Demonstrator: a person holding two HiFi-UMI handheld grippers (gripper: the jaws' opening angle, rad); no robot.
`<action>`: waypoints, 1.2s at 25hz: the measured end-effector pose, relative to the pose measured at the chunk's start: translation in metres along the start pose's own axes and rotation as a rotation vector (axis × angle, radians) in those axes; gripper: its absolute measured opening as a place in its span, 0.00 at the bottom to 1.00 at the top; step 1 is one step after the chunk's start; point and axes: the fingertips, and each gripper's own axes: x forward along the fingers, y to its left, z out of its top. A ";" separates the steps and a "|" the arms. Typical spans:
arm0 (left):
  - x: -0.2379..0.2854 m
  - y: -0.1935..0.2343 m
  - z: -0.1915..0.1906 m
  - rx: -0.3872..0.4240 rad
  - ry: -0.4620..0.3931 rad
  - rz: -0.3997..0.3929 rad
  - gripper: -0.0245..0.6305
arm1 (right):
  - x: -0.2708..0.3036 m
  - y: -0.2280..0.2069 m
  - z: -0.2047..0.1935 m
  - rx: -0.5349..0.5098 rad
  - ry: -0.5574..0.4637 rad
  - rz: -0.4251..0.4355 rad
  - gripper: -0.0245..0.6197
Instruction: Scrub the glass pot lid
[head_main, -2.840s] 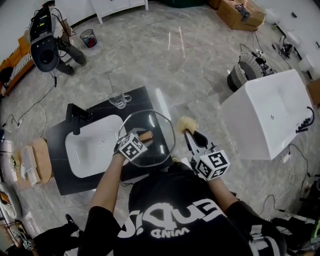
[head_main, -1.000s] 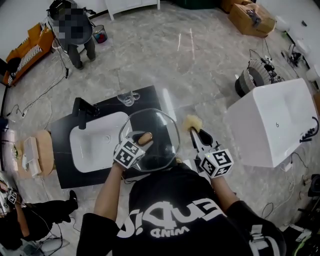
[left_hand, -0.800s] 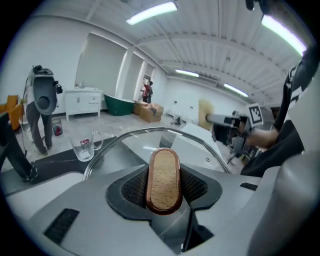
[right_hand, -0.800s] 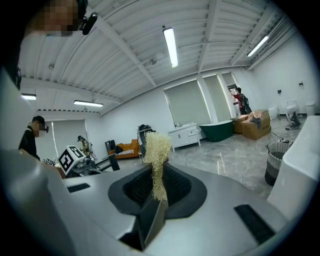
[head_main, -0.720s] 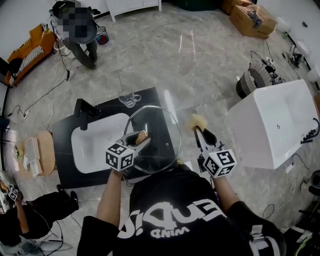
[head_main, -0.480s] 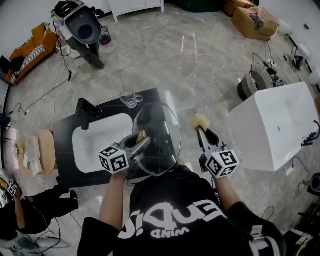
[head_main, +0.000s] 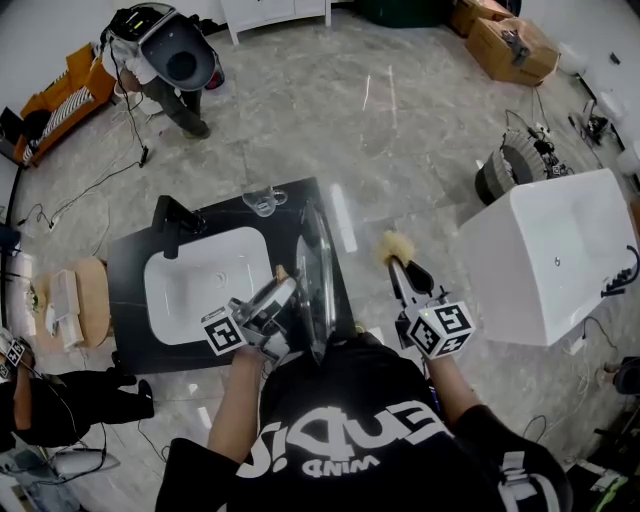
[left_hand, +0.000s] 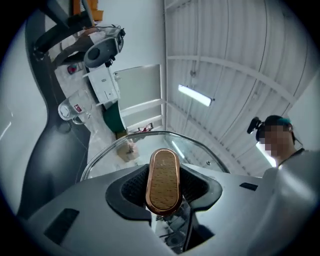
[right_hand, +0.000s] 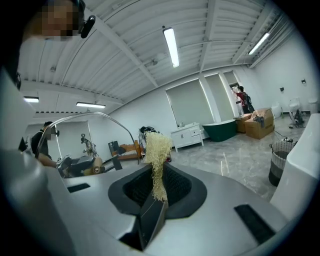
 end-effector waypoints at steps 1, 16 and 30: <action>-0.001 -0.003 0.000 -0.035 -0.023 -0.026 0.31 | 0.000 0.001 -0.001 -0.001 0.002 0.002 0.11; 0.007 -0.012 -0.016 -0.098 -0.048 -0.061 0.31 | -0.004 0.060 0.012 -0.057 0.014 0.198 0.11; 0.011 -0.008 -0.027 -0.111 0.024 -0.035 0.31 | -0.007 0.123 0.036 -0.099 -0.005 0.385 0.11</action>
